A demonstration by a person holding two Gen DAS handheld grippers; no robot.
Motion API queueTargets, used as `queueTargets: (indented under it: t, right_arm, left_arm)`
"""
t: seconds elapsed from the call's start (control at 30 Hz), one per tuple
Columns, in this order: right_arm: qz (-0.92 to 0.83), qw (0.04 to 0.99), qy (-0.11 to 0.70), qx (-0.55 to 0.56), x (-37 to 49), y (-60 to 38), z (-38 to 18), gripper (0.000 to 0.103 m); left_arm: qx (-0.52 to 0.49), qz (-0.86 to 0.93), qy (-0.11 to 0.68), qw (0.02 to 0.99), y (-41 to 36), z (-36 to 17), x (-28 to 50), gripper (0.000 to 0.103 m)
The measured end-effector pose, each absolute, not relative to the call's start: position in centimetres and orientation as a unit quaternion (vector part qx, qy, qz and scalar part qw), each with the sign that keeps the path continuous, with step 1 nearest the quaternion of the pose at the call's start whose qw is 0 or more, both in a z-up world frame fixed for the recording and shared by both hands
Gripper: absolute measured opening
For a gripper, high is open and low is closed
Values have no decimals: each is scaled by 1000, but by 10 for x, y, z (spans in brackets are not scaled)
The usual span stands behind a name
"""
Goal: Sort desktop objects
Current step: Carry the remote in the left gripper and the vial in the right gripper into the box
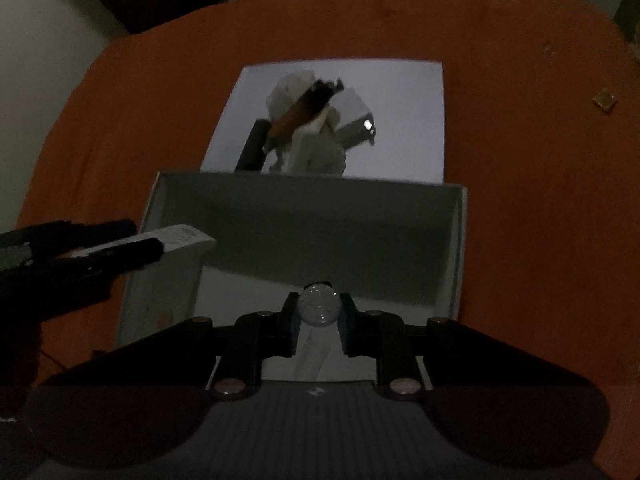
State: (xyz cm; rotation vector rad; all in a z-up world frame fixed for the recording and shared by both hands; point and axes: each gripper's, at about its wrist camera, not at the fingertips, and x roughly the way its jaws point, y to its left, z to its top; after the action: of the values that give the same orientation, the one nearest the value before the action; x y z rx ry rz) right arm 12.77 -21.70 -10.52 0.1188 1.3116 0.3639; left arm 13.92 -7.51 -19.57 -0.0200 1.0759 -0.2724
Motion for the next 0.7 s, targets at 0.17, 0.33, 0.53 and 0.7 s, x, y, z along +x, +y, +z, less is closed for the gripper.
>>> queueTargets:
  t: [0.17,0.33,0.53,0.7]
  right_arm:
    - [158,765,623,44,127,-214,-131,22]
    - [137,756,640,10,127,-211,-168,22]
    - [127,749,650,-1,130,-208,-193,22]
    - [128,742,658,-9,131,-201,-210,22]
  left_arm:
    - [0,-123,511,850,-79,-213,133,36]
    - [16,-117,493,862,-82,-220,130,34]
    - [14,-111,515,850,-82,-236,127,34]
    - [27,-106,536,837,-80,-253,122,34]
